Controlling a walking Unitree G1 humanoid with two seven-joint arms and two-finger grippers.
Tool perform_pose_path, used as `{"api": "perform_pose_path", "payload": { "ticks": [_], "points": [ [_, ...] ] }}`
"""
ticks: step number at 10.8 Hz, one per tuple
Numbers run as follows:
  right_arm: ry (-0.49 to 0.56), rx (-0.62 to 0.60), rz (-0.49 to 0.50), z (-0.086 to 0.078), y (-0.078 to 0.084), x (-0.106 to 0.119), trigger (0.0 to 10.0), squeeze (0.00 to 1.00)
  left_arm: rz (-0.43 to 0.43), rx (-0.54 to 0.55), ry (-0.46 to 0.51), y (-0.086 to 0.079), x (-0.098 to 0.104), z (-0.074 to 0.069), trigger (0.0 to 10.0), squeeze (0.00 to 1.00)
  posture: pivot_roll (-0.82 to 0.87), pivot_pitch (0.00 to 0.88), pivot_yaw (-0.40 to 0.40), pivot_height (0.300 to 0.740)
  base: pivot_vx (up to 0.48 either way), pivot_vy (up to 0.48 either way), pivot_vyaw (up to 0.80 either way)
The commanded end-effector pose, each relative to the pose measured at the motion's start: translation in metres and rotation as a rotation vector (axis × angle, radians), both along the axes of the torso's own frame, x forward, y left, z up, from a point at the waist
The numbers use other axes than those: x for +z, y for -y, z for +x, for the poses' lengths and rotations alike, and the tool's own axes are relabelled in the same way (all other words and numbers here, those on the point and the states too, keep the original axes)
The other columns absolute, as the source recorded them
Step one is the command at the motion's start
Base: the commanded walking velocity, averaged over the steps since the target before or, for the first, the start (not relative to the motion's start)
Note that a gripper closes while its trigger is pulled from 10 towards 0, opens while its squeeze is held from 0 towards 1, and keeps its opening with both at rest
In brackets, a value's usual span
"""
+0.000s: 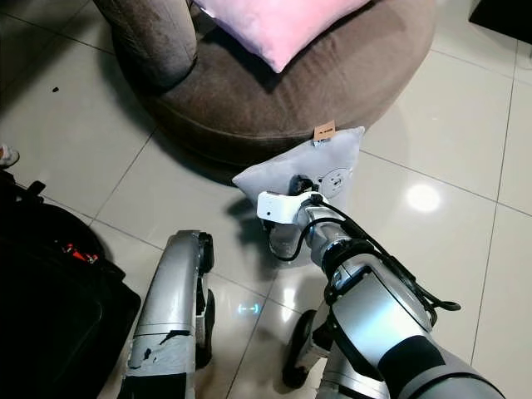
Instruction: Move the pillow to the sofa from floor
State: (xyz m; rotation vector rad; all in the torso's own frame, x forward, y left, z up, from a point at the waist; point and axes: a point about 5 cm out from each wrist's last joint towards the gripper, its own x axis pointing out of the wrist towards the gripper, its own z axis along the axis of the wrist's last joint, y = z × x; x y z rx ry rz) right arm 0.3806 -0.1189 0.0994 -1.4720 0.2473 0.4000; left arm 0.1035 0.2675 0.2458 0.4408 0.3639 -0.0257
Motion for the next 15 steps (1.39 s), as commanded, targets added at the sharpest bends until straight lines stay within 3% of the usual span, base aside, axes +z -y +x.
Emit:
{"api": "perform_pose_path", "payload": {
  "ticks": [1, 4, 7, 10, 15],
  "points": [
    [-0.051, -0.020, -0.018, -0.008, 0.008, -0.015, 0.0, 0.00, 0.002, -0.004, -0.002, 0.003, 0.001, -0.002, 10.0, 0.00, 0.83, 0.376, 0.026, 0.509, 0.000, 0.000, 0.00],
    [-0.062, -0.033, -0.015, -0.008, 0.011, -0.016, 0.0, 0.00, -0.003, 0.000, -0.010, 0.004, 0.002, -0.004, 10.0, 0.00, 0.83, 0.376, 0.024, 0.509, 0.000, 0.000, 0.00],
    [-0.073, -0.084, 0.141, -0.010, 0.008, -0.019, 0.0, 0.00, -0.009, 0.011, -0.011, 0.005, 0.001, -0.005, 10.0, 0.00, 0.83, 0.369, 0.018, 0.509, 0.000, 0.000, 0.00],
    [0.033, -0.125, 0.354, -0.003, 0.001, -0.003, 0.0, 0.00, -0.027, 0.009, -0.002, 0.007, 0.001, -0.005, 10.0, 0.00, 0.81, 0.362, 0.017, 0.509, 0.000, 0.000, 0.00],
    [0.097, -0.079, 0.432, -0.007, -0.002, -0.004, 0.0, 0.00, -0.081, -0.038, -0.015, 0.016, -0.005, -0.004, 10.0, 0.00, 0.81, 0.359, 0.019, 0.509, 0.000, 0.000, 0.00]
  ]
}}
